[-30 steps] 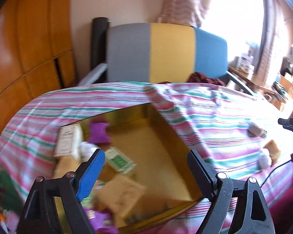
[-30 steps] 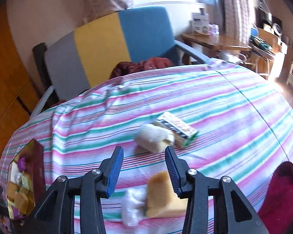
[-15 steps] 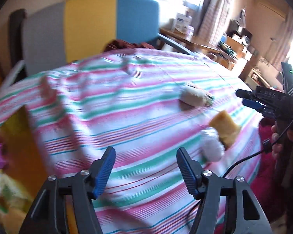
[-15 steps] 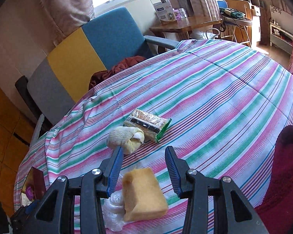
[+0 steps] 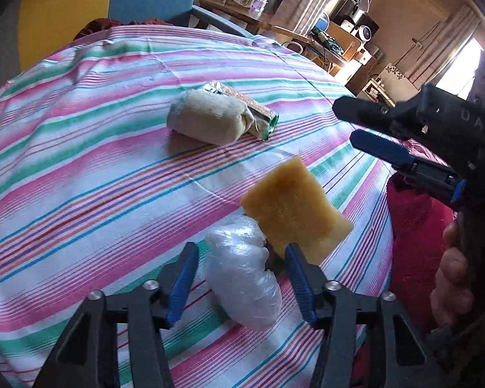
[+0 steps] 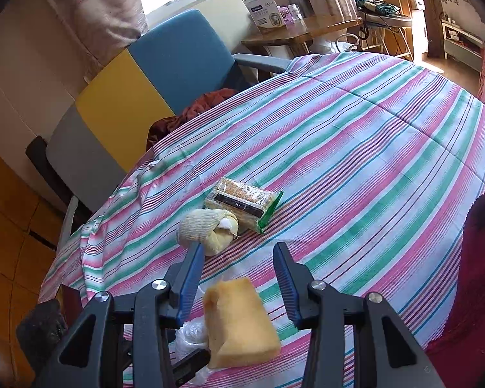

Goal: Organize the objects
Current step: 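Grasp the plastic-wrapped ball with the left gripper while the right gripper grasps a yellow sponge, then lift the plastic-wrapped ball and carry it toward the gold tray with the left gripper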

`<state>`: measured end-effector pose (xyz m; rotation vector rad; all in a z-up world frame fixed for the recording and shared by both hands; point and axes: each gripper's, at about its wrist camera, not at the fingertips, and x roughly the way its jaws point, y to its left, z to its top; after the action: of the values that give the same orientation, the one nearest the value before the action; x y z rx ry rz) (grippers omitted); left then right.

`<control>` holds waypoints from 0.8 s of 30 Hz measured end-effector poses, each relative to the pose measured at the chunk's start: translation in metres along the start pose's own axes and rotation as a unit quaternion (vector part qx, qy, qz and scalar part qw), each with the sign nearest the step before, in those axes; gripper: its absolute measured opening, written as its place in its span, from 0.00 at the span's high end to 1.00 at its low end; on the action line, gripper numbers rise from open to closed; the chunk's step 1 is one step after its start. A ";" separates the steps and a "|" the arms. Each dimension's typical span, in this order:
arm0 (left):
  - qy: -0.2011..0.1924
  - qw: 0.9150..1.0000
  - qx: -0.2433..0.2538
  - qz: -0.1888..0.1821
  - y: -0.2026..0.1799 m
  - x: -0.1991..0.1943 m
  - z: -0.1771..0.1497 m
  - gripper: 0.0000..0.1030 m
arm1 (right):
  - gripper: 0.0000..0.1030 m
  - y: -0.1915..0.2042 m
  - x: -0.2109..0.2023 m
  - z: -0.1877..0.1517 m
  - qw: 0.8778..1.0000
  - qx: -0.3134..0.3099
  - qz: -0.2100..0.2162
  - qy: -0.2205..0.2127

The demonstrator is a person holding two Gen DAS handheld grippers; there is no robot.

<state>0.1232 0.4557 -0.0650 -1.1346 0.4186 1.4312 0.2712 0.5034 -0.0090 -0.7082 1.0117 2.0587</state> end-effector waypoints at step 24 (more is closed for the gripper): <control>-0.115 0.981 0.000 0.157 0.066 -0.046 -0.070 0.64 | 0.56 0.042 0.056 -0.032 0.978 -0.141 -0.050 0.147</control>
<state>0.0822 0.3586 -0.0833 -0.9162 0.4477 1.8158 0.2096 0.4794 -0.0491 -1.2153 0.8268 2.0695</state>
